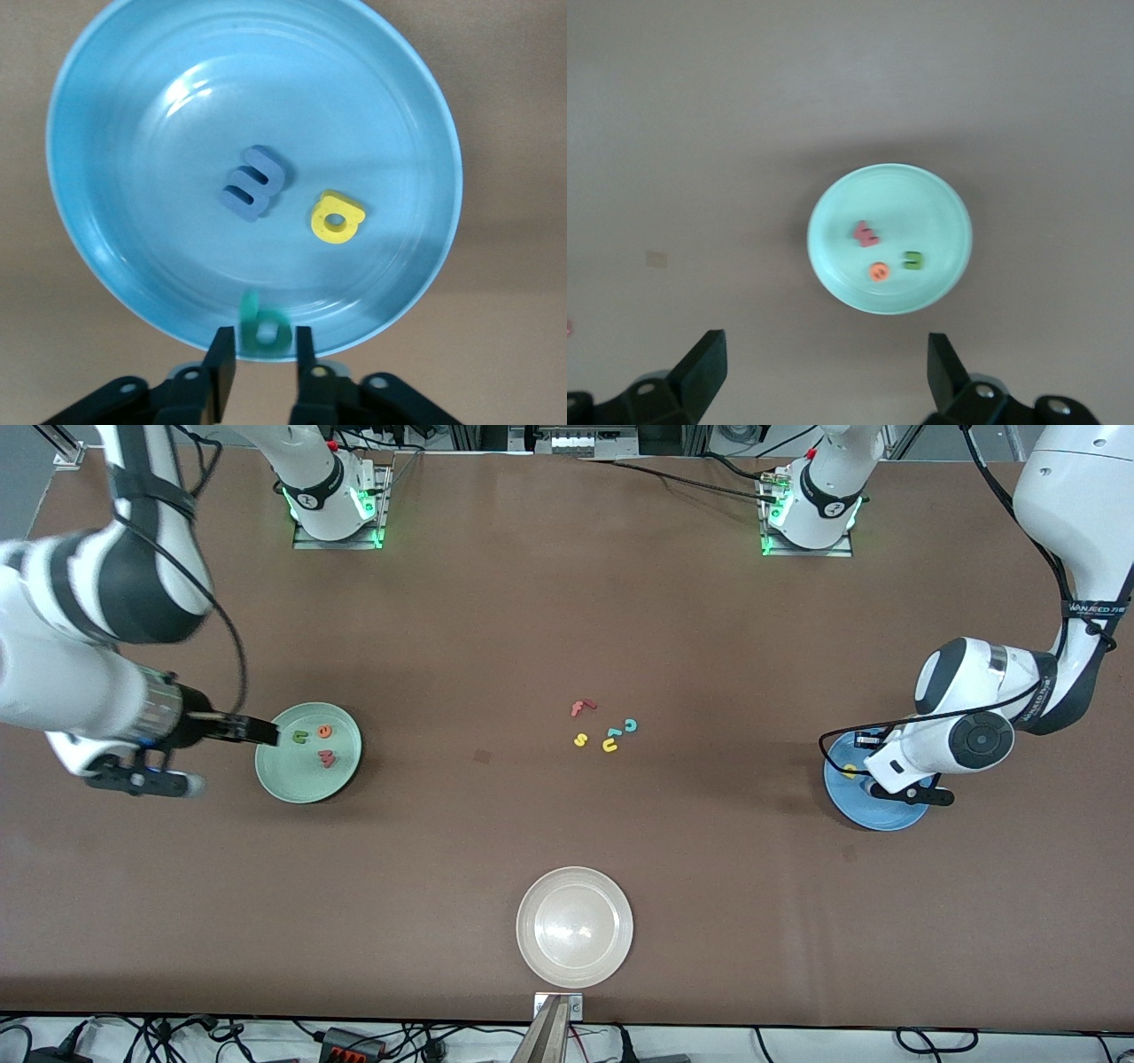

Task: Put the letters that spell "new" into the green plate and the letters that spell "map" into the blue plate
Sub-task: 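Lower the teal b onto the blue plate and open the left gripper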

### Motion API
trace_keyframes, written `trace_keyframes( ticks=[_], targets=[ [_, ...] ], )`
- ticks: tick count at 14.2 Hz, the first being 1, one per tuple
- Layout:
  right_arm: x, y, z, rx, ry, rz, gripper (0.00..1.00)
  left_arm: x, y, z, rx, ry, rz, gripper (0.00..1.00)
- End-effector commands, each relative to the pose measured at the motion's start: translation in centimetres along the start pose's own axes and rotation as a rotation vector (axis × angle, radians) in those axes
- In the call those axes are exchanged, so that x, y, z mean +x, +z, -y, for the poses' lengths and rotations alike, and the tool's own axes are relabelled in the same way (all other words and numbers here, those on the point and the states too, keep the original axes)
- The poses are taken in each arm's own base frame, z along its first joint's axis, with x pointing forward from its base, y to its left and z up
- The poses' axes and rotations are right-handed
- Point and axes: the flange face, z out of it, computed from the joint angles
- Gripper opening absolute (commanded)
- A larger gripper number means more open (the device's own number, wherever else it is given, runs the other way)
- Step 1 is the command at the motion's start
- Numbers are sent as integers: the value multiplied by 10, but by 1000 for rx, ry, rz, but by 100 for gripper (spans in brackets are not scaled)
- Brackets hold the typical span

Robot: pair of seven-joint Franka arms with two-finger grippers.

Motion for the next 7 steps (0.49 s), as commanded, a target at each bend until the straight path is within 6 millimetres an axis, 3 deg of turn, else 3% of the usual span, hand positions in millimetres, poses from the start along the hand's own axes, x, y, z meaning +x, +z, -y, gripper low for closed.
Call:
trace_keyframes(
  ticks=[1, 3, 5, 6, 7],
  targets=[
    [-11, -38, -47, 15, 8, -46, 100, 0, -11, 4, 21, 24, -23, 100],
    [-12, -59, -70, -10, -47, -94, 100, 1, -30, 3, 34, 22, -43, 100],
    [-24, -93, -99, -62, -38, -156, 100, 5, -63, 3, 51, 14, -62, 100],
    [-28, -109, -114, -53, -14, -178, 100, 7, -86, 0, 57, 15, -57, 100],
    [-35, -123, -114, -47, -14, -198, 100, 7, -112, -2, 63, 15, -52, 100]
  ],
)
